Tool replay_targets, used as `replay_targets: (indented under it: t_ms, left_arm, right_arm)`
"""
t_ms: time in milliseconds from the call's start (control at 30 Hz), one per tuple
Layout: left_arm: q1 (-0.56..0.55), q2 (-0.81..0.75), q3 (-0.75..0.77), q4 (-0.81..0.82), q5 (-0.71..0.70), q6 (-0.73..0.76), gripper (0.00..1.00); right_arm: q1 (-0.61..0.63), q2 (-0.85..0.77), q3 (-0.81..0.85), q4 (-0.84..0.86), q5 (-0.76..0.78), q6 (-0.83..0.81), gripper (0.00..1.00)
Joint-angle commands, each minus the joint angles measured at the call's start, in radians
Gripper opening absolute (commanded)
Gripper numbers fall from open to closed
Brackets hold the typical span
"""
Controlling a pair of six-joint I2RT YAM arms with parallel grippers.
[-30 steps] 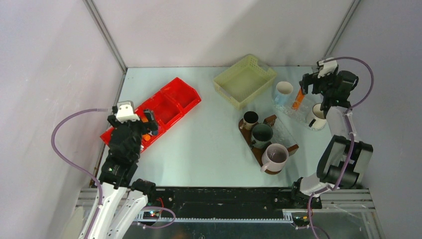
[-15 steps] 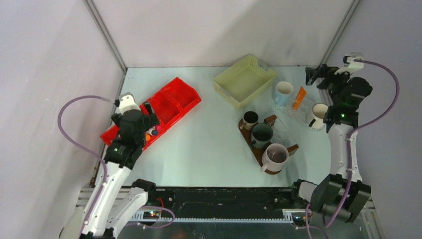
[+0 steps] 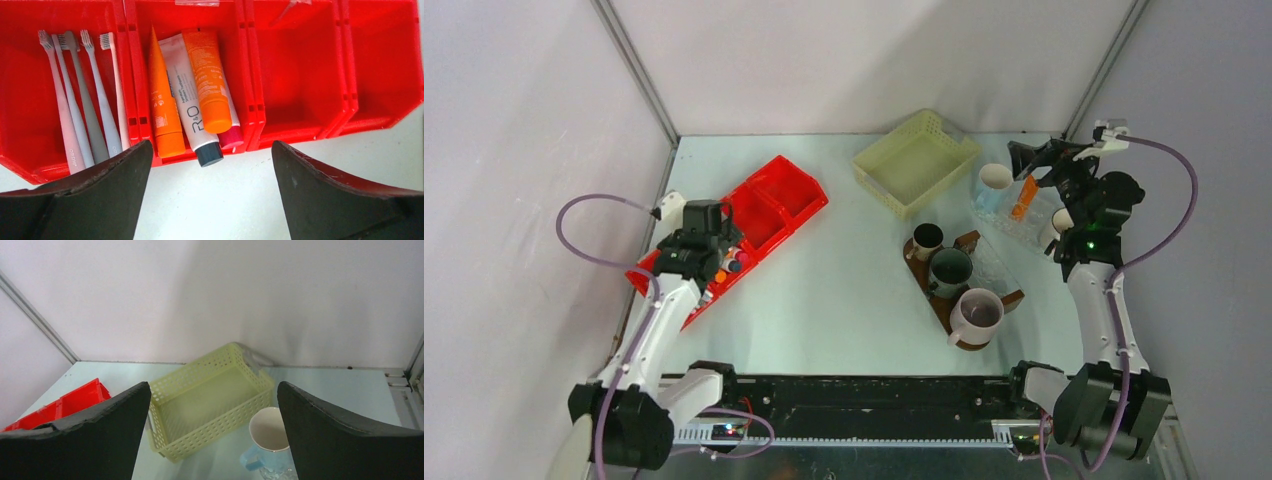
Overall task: Prepare toiletry sets of a toothbrush and toothpaste on the tray
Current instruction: Pick up the toothpaste from the storage box.
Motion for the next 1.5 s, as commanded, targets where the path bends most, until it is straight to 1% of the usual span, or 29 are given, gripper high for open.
replay_targets:
  t_ms: [0,200,333,400,533,567,700,767,800,833,900,933,967,1100,1233,1367,1467]
  left_arm:
    - [0.049,0.077,0.06,0.03,0.03,-0.114,0.93]
    - [0.101,0.237,0.11,0.034,0.076,-0.125,0.83]
    - [0.112,0.342,0.136,0.04,0.1,-0.114,0.75]
    - [0.112,0.379,0.145,0.045,0.11,-0.108,0.72]
    - [0.112,0.45,0.169,0.047,0.12,-0.091,0.66]
    - [0.135,0.46,0.174,0.044,0.12,-0.086,0.65]
    - [0.15,0.505,0.183,0.037,0.118,-0.076,0.61]
    - [0.154,0.519,0.184,0.034,0.117,-0.07,0.57]
    - [0.155,0.526,0.185,0.033,0.117,-0.065,0.53]
    - [0.157,0.527,0.188,0.028,0.114,-0.063,0.5]
    - [0.157,0.524,0.192,0.018,0.111,-0.056,0.4]
    - [0.157,0.517,0.193,0.014,0.109,-0.053,0.38]
    - [0.157,0.511,0.193,0.009,0.106,-0.051,0.33]
    - [0.156,0.44,0.188,-0.009,0.103,-0.036,0.18]
    - [0.157,0.357,0.176,-0.019,0.103,-0.012,0.1]
    - [0.155,0.26,0.152,-0.012,0.114,0.019,0.04]
    - [0.143,0.188,0.126,0.015,0.12,0.044,0.0]
  right_arm:
    - [0.028,-0.043,0.008,-0.008,0.096,-0.02,0.99]
    - [0.051,-0.06,0.028,-0.048,0.086,-0.044,1.0]
    - [0.081,-0.064,0.097,-0.2,0.205,-0.112,0.99]
    - [0.096,-0.07,0.109,-0.23,0.255,-0.141,0.99]
    - [0.13,-0.077,0.116,-0.256,0.329,-0.186,0.99]
    - [0.139,-0.08,0.115,-0.258,0.344,-0.196,1.0]
    - [0.163,-0.087,0.115,-0.27,0.38,-0.225,0.99]
    - [0.171,-0.09,0.116,-0.275,0.396,-0.232,0.99]
    - [0.175,-0.091,0.116,-0.276,0.401,-0.234,0.99]
    - [0.178,-0.093,0.116,-0.277,0.41,-0.237,0.99]
    - [0.184,-0.095,0.116,-0.28,0.423,-0.238,0.99]
    - [0.189,-0.097,0.116,-0.281,0.428,-0.238,0.99]
    - [0.19,-0.099,0.116,-0.281,0.436,-0.236,0.99]
    - [0.203,-0.103,0.117,-0.287,0.471,-0.205,1.0]
    - [0.214,-0.108,0.115,-0.285,0.465,-0.184,0.99]
    - [0.228,-0.114,0.12,-0.282,0.397,-0.188,0.99]
    - [0.237,-0.114,0.148,-0.309,0.323,-0.191,0.99]
